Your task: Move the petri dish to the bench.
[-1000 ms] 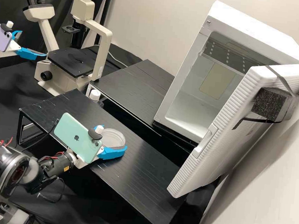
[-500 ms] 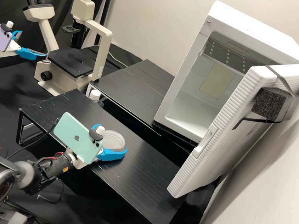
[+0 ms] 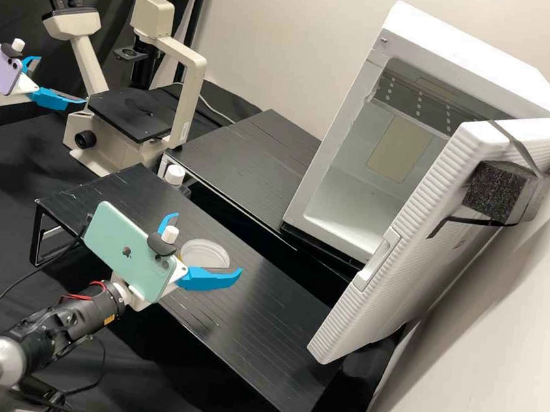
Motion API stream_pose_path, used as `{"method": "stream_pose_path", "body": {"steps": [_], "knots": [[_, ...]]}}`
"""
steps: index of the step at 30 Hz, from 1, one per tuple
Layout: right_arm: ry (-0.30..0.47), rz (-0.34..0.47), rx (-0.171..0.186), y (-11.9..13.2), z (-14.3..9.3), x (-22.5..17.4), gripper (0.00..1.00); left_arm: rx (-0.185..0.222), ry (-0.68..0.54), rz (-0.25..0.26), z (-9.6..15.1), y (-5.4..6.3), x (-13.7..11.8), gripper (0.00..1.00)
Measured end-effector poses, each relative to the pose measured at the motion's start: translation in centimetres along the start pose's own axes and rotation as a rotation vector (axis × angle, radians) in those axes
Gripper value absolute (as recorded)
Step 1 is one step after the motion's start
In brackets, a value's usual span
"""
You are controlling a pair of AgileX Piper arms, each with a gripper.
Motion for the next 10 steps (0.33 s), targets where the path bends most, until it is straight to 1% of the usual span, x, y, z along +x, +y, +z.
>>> {"method": "stream_pose_path", "body": {"steps": [2, 4, 5, 7, 9, 10], "knots": [[0.012, 0.045, 0.008, 0.9, 0.0, -1.0, 1.00, 0.000, 0.000, 0.000, 0.0, 0.0, 0.0, 1.00], [0.014, 0.101, 0.028, 1.9, 0.1, -2.0, 1.00, 0.000, 0.000, 0.000, 0.0, 0.0, 0.0, 1.00], [0.009, 0.124, 0.045, 2.2, 0.2, -2.5, 1.00, 0.000, 0.000, 0.000, 0.0, 0.0, 0.0, 1.00], [0.023, 0.207, 0.087, 3.1, 0.2, -4.0, 1.00, 0.000, 0.000, 0.000, 0.0, 0.0, 0.0, 1.00], [0.042, 0.231, 0.112, 3.3, 0.1, -4.5, 1.00, 0.000, 0.000, 0.000, 0.0, 0.0, 0.0, 1.00], [0.051, 0.230, 0.124, 3.3, 0.1, -4.7, 1.00, 0.000, 0.000, 0.000, 0.0, 0.0, 0.0, 1.00]]}}
